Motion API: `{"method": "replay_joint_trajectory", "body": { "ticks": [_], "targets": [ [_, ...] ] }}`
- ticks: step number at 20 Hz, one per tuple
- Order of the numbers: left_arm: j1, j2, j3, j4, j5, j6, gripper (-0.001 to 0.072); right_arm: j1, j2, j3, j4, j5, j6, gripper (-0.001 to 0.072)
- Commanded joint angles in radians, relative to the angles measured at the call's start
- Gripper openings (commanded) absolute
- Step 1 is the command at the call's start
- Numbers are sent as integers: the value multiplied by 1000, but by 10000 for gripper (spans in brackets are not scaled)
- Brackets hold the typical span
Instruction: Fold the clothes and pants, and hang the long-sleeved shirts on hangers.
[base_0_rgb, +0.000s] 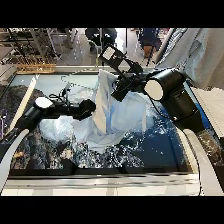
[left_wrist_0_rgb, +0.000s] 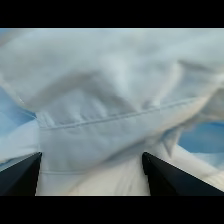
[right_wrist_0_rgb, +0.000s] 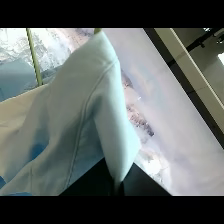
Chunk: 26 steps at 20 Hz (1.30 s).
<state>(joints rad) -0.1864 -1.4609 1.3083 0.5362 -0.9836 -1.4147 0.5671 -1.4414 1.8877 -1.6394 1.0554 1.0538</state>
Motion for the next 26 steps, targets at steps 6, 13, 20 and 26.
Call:
{"method": "replay_joint_trajectory", "body": {
  "ticks": [6,13,20,26],
  "targets": [
    [-27,61,0,67,-42,21,680,1,0,1,-6,-2,-1,19],
    [-124,-35,-1,183,-82,-44,528,0,0,1,-8,0,-1,20],
    [98,-34,-1,117,146,-19,13,-37,1,1,77,15,71,17],
    [250,-34,-1,-233,82,296,13,-83,-5,0,116,21,146,16]
  ]
}}
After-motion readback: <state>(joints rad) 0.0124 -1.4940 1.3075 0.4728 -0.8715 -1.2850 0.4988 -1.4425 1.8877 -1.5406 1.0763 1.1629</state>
